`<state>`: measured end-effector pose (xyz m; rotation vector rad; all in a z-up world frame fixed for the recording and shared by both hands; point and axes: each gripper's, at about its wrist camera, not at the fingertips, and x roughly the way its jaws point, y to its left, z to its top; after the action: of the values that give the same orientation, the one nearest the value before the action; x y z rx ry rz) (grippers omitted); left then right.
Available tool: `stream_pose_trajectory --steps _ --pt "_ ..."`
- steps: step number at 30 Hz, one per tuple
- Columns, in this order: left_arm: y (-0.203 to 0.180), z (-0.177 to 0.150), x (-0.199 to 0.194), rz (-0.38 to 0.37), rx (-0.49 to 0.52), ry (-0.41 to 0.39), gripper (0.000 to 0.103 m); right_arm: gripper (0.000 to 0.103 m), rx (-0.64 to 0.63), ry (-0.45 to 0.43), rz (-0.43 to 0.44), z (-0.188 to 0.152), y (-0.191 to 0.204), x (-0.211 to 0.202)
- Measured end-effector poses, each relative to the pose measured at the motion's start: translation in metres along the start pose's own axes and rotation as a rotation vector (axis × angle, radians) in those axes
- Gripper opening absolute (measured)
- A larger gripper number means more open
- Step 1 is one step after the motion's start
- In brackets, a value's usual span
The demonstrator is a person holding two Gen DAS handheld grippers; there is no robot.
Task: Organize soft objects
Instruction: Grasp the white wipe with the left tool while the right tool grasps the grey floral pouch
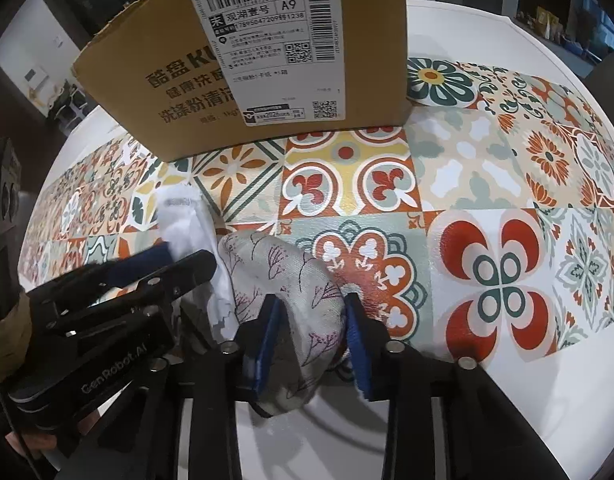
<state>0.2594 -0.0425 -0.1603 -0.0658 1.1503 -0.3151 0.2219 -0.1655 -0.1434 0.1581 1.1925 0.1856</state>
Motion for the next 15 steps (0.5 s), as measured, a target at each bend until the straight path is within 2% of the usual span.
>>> stream_pose_trajectory --steps 7,9,15 --pt "-0.001 -0.005 -0.019 0.036 0.027 -0.047 0.013 0.022 -0.014 -0.025 -0.003 0.000 0.002 -0.007" --pt "-0.002 -0.006 -0.026 0.046 0.031 -0.066 0.005 0.021 -0.014 -0.034 -0.011 0.000 0.001 -0.010" --pt "-0.003 -0.008 -0.047 0.065 0.049 -0.124 0.003 0.019 -0.028 -0.073 -0.029 0.000 0.005 -0.024"
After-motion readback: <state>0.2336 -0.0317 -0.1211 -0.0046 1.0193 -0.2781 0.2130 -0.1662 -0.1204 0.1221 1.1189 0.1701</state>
